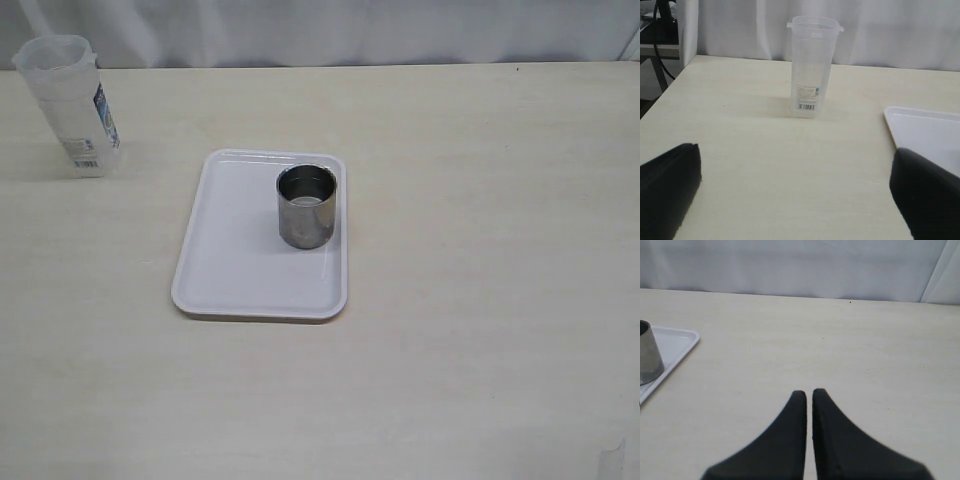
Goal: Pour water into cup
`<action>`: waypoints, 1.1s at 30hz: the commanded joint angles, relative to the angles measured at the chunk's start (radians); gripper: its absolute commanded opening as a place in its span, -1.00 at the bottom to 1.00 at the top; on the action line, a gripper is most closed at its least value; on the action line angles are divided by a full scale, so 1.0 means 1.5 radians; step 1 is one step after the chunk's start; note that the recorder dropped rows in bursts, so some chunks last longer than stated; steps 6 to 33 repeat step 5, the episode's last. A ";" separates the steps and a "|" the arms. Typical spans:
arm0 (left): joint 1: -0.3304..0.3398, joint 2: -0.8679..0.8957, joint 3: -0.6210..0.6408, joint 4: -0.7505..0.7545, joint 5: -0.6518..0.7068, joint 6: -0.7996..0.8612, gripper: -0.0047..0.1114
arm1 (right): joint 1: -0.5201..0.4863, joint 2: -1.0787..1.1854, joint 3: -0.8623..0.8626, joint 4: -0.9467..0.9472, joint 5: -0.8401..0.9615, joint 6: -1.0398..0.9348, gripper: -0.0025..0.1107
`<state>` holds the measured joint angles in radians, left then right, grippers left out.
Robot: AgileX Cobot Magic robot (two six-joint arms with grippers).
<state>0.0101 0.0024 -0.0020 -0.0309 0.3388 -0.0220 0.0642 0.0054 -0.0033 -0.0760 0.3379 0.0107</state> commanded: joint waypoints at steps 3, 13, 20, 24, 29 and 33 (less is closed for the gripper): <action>0.000 -0.002 0.001 -0.005 -0.010 -0.001 0.73 | -0.004 -0.004 0.002 0.001 0.002 0.002 -0.88; 0.000 -0.002 0.001 -0.005 -0.010 -0.001 0.73 | -0.004 -0.004 0.002 0.001 0.002 0.002 -0.88; 0.000 -0.002 0.001 -0.005 -0.010 -0.001 0.73 | -0.004 -0.004 0.002 0.001 0.002 0.002 -0.88; 0.000 -0.002 0.001 -0.005 -0.010 -0.001 0.73 | -0.004 -0.004 0.002 0.001 0.002 0.002 -0.88; 0.000 -0.002 0.001 -0.005 -0.010 -0.001 0.73 | -0.004 -0.004 0.002 0.001 0.002 0.002 -0.88; 0.000 -0.002 0.001 -0.005 -0.010 -0.001 0.73 | -0.004 -0.004 0.002 0.001 0.002 0.002 -0.88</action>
